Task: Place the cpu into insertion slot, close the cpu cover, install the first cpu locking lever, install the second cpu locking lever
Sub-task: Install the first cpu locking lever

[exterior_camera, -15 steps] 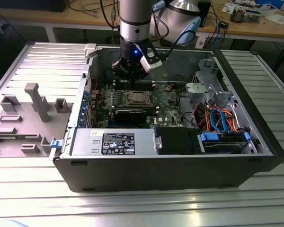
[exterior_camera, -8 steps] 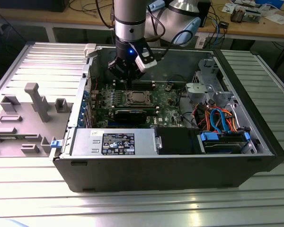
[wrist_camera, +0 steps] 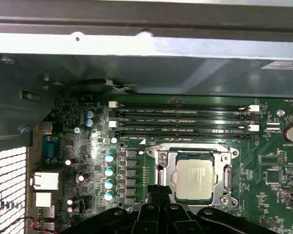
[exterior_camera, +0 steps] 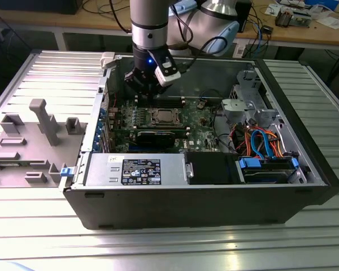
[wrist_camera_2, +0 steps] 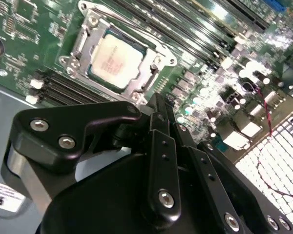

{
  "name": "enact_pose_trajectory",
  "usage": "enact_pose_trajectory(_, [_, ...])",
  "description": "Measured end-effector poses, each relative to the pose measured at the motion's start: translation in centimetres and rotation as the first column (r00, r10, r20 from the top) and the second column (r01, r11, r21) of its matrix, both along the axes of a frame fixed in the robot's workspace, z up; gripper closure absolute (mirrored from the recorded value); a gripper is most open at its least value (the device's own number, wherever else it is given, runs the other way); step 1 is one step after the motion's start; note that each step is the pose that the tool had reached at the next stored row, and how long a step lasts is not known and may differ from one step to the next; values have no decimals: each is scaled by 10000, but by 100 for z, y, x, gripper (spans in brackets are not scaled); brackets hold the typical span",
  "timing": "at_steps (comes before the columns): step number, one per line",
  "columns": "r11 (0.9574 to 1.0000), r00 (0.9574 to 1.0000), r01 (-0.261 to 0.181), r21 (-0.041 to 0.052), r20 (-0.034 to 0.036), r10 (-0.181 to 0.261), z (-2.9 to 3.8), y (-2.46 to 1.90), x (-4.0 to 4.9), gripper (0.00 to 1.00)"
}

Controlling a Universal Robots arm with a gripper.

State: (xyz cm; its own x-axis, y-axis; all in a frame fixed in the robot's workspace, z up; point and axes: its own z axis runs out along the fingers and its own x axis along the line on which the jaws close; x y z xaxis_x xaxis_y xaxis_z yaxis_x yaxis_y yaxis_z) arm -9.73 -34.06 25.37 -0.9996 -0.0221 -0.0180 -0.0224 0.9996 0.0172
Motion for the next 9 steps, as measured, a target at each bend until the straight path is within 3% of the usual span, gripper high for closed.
enact_pose_trajectory(6, [10000, 10000, 16, 6, 7, -16, -1, 10, -155, 89])
enact_pose_trajectory(9, [10000, 10000, 25, 4, 10, -25, 0, 48, -213, 89])
